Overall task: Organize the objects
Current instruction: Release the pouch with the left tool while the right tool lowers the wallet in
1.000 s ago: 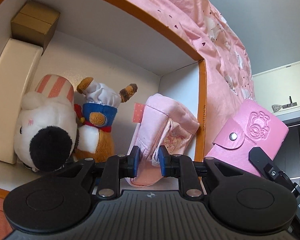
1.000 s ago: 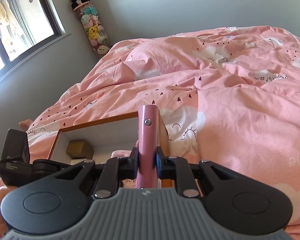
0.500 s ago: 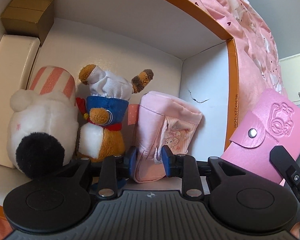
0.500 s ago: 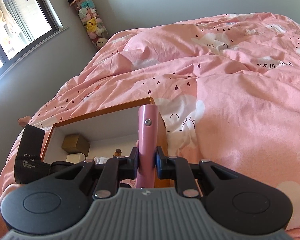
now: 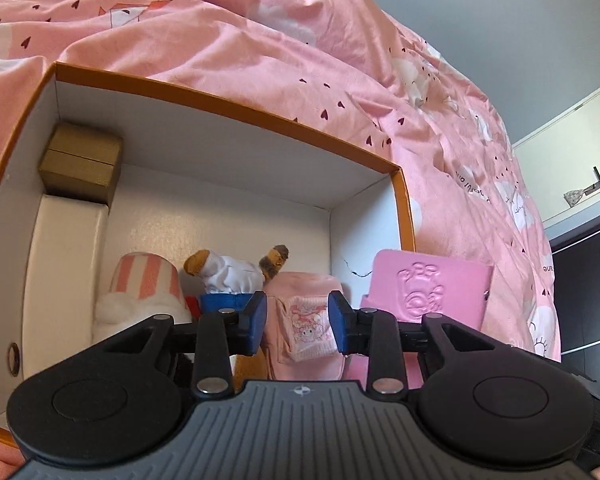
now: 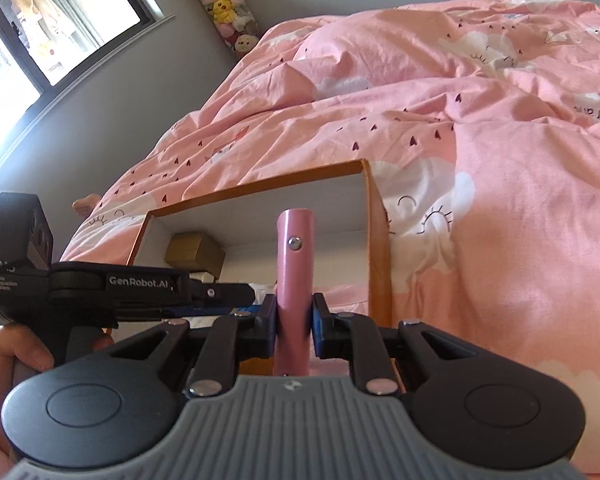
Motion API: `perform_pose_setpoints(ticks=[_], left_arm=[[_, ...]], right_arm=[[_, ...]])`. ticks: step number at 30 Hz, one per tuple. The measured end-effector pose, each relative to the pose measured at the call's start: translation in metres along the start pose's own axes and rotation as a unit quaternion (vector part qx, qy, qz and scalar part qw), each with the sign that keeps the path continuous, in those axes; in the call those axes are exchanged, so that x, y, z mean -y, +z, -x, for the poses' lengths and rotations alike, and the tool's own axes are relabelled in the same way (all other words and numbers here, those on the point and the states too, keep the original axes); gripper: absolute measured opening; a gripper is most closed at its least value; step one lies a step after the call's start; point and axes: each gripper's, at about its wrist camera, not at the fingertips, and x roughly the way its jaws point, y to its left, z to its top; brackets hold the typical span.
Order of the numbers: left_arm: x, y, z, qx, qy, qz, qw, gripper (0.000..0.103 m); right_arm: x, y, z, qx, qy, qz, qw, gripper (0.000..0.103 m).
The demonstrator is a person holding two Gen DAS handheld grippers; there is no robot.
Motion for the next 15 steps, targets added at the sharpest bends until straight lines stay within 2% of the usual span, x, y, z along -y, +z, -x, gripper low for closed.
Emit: perform_pose_setpoints(ticks=[9, 15], left_arm=[[-0.008, -0.005, 0.001, 0.005, 0.021, -0.014, 0.9997, 0.037], [-0.011, -0.009, 0.006, 0.009, 0.019, -0.023, 0.9995, 0.037]], right_arm=[[-0.010, 0.002, -0.058, -0.086, -0.005, -0.005, 0.996, 0.019], [-0.009, -0.002, -0.080, -0.115, -0.038, 0.003, 0.993, 0.019]])
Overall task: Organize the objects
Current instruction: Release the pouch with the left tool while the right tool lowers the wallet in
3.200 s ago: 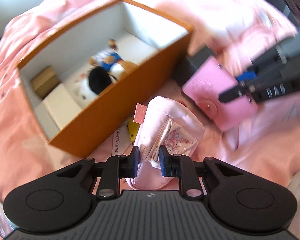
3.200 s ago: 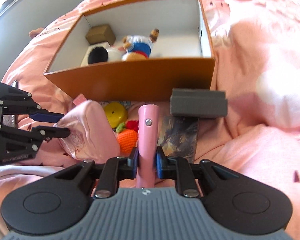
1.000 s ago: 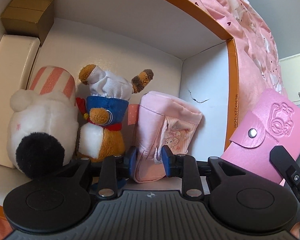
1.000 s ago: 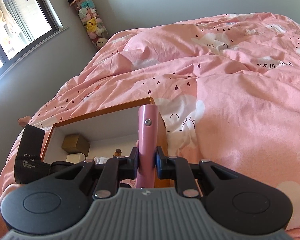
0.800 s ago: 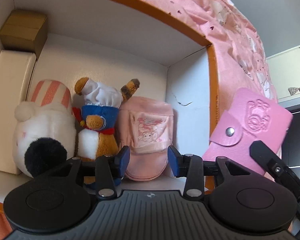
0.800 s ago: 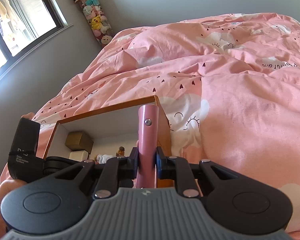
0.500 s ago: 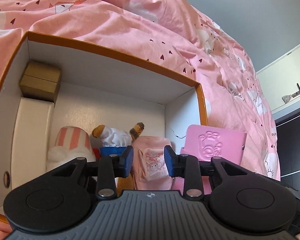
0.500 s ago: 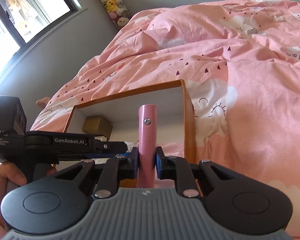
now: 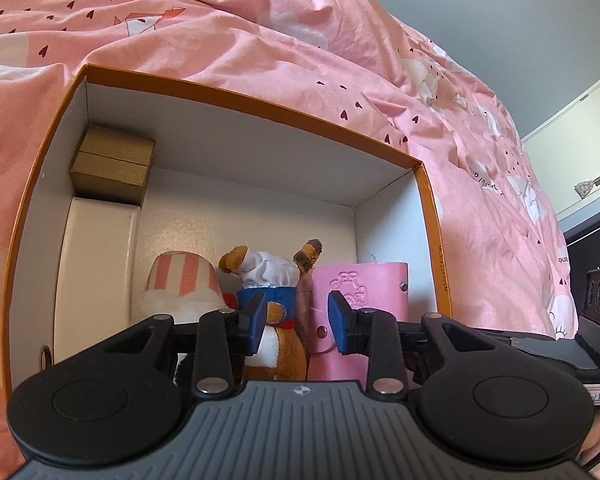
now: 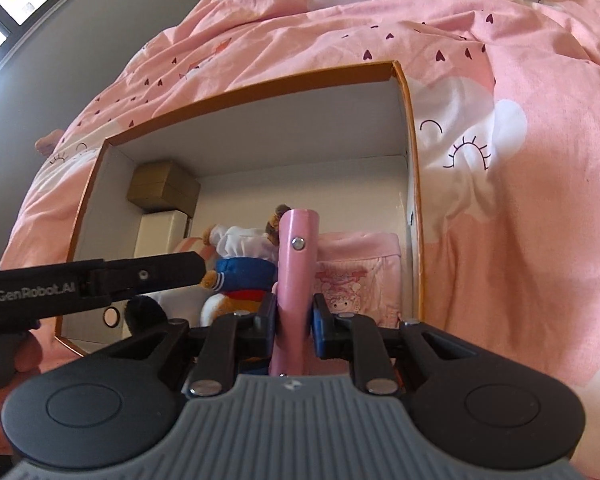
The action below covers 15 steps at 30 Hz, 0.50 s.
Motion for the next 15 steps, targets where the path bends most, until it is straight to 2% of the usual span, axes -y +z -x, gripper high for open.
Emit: perform_pose_setpoints(ticks=[3, 5, 7, 8, 12, 15], left_arm=[[0.000, -0.003, 0.002, -0.002, -0.004, -0.005, 1.0000, 0.037], [-0.001, -0.005, 0.003, -0.006, -0.011, -0.005, 0.9999, 0.037], [0.000, -0.006, 0.005, -0.004, -0.014, -0.008, 0.9999, 0.037], [0.000, -0.007, 0.007, -0.003, -0.014, -0.009, 0.9999, 0.037], [0.001, -0.009, 0.013, 0.003, -0.023, -0.013, 0.9996, 0.037], [0.001, -0.012, 0.016, 0.013, -0.023, -0.015, 0.9995, 0.037]], right_arm=[[-0.005, -0.001, -0.001, -0.001, -0.017, 0.020, 1.000, 0.022], [-0.012, -0.001, 0.001, 0.008, -0.056, 0.048, 0.997, 0.029], [-0.018, -0.002, 0.004, 0.019, -0.101, 0.079, 0.992, 0.029], [-0.020, -0.002, 0.006, 0.024, -0.109, 0.090, 0.990, 0.029], [-0.026, -0.004, 0.012, 0.029, -0.118, 0.117, 0.986, 0.027], [-0.033, -0.006, 0.011, 0.029, -0.103, 0.129, 0.986, 0.027]])
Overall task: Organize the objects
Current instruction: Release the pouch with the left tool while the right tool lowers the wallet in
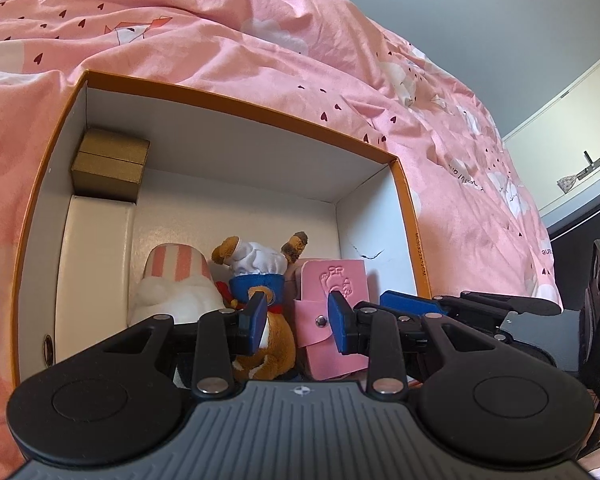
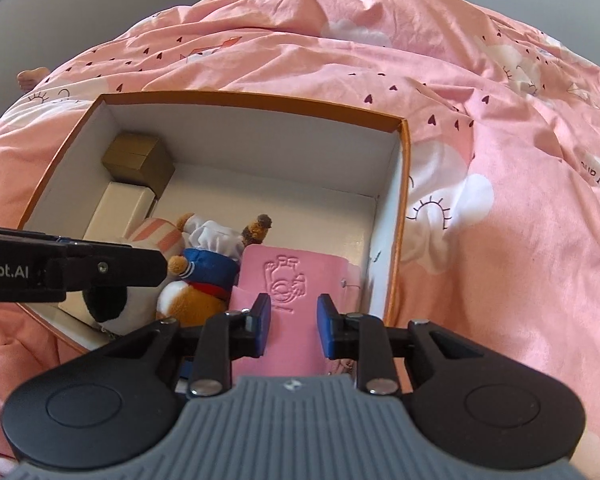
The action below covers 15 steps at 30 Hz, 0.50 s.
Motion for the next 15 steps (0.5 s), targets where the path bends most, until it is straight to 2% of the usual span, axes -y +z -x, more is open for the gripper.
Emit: perform_pose_setpoints(ticks=[3, 6, 9, 15], left_arm=[[0.001, -0.004, 0.001, 0.011, 0.017, -0.002, 0.9998, 0.037], [0.005, -0.011, 0.001, 0.021, 0.029, -0.014, 0.9993, 0.037], [0.010, -0.016, 0.002, 0.024, 0.026, -0.029, 0.9990, 0.037], [0.020, -0.024, 0.008, 0.036, 0.031, -0.058, 0.9972, 0.043]], right_arm=[[-0.008, -0.001, -0.006, -0.002, 0.010, 0.010, 1.000, 0.028], [-0.014, -0.003, -0.017, -0.010, -0.009, 0.027, 1.000, 0.028], [-0.012, -0.006, -0.030, -0.029, -0.022, 0.028, 0.999, 0.027], [-0.011, -0.011, -0.028, -0.027, -0.023, 0.025, 0.999, 0.027]])
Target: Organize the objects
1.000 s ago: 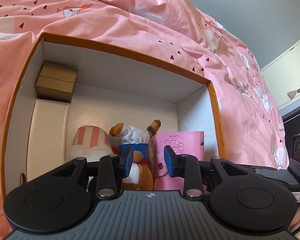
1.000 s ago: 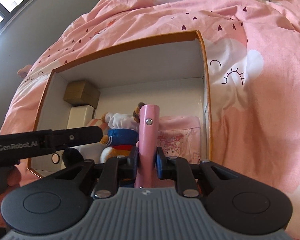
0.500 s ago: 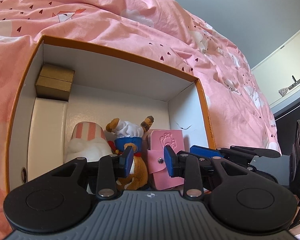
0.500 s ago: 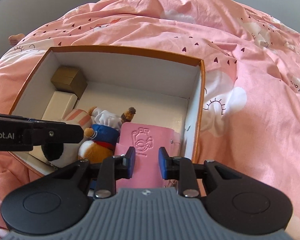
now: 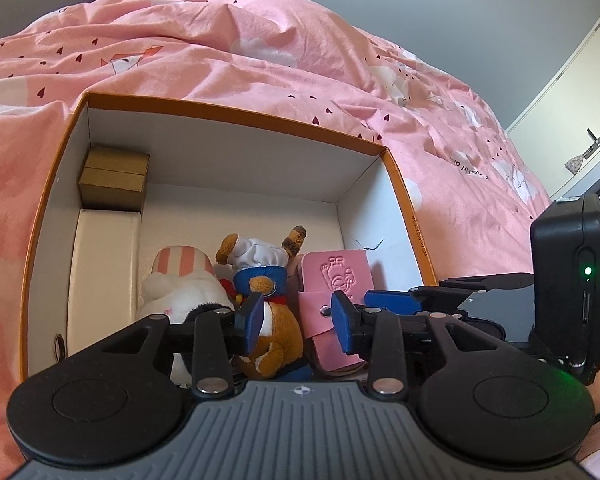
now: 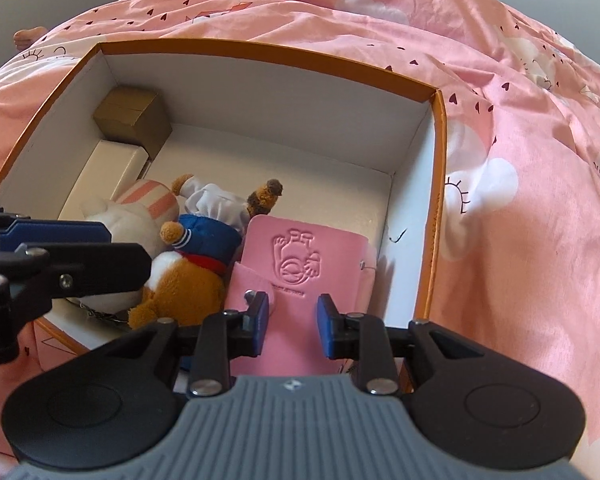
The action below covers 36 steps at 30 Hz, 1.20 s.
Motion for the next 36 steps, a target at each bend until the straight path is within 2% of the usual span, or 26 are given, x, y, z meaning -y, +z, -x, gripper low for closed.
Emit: perform_pose_setpoints(ticks=[8, 12, 14, 17, 21, 23, 26, 30, 34, 36], left_arm=[[0.015, -0.009, 0.028, 0.047, 0.018, -0.047, 0.9976, 0.051], [0.027, -0.016, 0.044, 0.079, 0.032, -0.082, 0.9930, 0.053], [0.031, -0.021, 0.050, 0.087, 0.039, -0.099, 0.9905, 0.053], [0.035, -0.029, 0.057, 0.099, 0.043, -0.115, 0.9874, 0.058], [0.039, -0.043, 0.064, 0.109, 0.061, -0.142, 0.9820, 0.060], [0.040, -0.050, 0.066, 0.105, 0.061, -0.156, 0.9802, 0.060], [0.038, -0.062, 0.066, 0.086, 0.048, -0.172, 0.9800, 0.062], [0.031, -0.076, 0.057, 0.041, 0.027, -0.173, 0.9837, 0.062], [0.027, -0.090, 0.043, -0.007, 0.019, -0.182, 0.9831, 0.062], [0.023, -0.095, 0.034, -0.034, 0.015, -0.171, 0.9845, 0.062]], right_arm=[[0.002, -0.017, 0.055, 0.082, 0.003, -0.030, 0.996, 0.032], [-0.001, -0.034, 0.087, 0.136, 0.009, -0.047, 0.990, 0.048], [-0.003, -0.043, 0.100, 0.159, 0.004, -0.057, 0.986, 0.053], [-0.006, -0.059, 0.114, 0.181, -0.008, -0.069, 0.981, 0.058], [-0.012, -0.080, 0.123, 0.205, -0.027, -0.086, 0.975, 0.077], [-0.014, -0.093, 0.125, 0.213, -0.029, -0.096, 0.972, 0.083], [-0.018, -0.109, 0.122, 0.198, -0.040, -0.111, 0.973, 0.086], [-0.022, -0.129, 0.114, 0.166, -0.051, -0.128, 0.976, 0.087], [-0.021, -0.148, 0.104, 0.124, -0.030, -0.151, 0.980, 0.087], [-0.021, -0.154, 0.099, 0.104, -0.030, -0.161, 0.981, 0.087]])
